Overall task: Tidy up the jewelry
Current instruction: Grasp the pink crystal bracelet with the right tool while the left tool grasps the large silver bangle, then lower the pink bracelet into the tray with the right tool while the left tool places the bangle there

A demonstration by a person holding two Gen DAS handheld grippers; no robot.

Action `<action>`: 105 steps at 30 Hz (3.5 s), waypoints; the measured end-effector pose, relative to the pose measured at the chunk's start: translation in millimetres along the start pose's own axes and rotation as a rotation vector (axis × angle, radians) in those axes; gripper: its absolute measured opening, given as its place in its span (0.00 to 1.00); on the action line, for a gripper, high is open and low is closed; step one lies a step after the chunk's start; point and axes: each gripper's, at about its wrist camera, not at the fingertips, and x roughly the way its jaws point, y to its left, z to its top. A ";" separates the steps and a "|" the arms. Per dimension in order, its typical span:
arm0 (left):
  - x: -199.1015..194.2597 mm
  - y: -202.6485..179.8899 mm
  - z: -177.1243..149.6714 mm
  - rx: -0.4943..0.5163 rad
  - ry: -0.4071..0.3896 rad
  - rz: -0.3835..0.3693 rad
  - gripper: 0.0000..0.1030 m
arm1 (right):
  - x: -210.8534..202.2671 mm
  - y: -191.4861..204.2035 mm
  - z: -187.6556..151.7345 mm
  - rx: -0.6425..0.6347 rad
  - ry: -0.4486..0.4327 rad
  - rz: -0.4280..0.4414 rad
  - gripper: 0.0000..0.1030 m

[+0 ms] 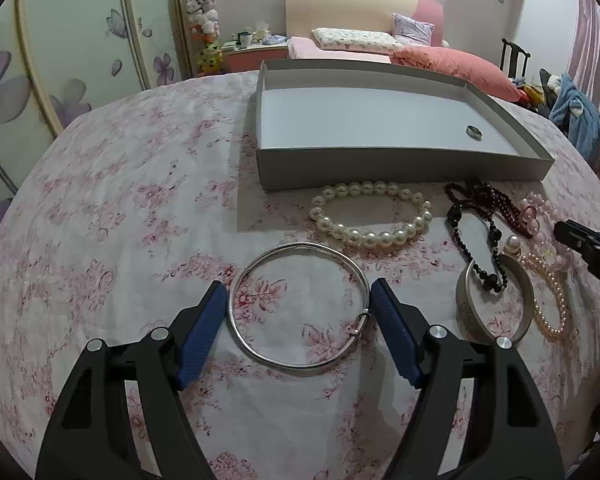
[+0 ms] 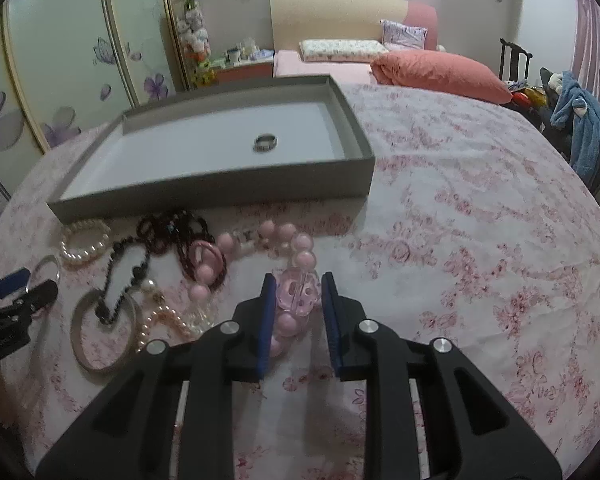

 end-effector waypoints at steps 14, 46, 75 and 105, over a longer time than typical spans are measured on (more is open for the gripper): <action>-24.5 7.8 -2.3 -0.029 -0.098 0.004 0.71 | -36.1 2.9 7.7 0.030 -0.141 0.066 0.22; -73.2 -18.9 -0.7 0.008 -0.379 0.032 0.71 | -75.3 24.0 4.6 0.008 -0.323 0.095 0.22; -70.7 -42.7 60.8 0.048 -0.534 0.052 0.72 | -96.3 40.9 57.7 -0.022 -0.543 0.050 0.22; 36.5 -59.2 117.2 0.050 -0.320 0.014 0.72 | 54.5 20.2 120.8 0.103 -0.256 0.141 0.32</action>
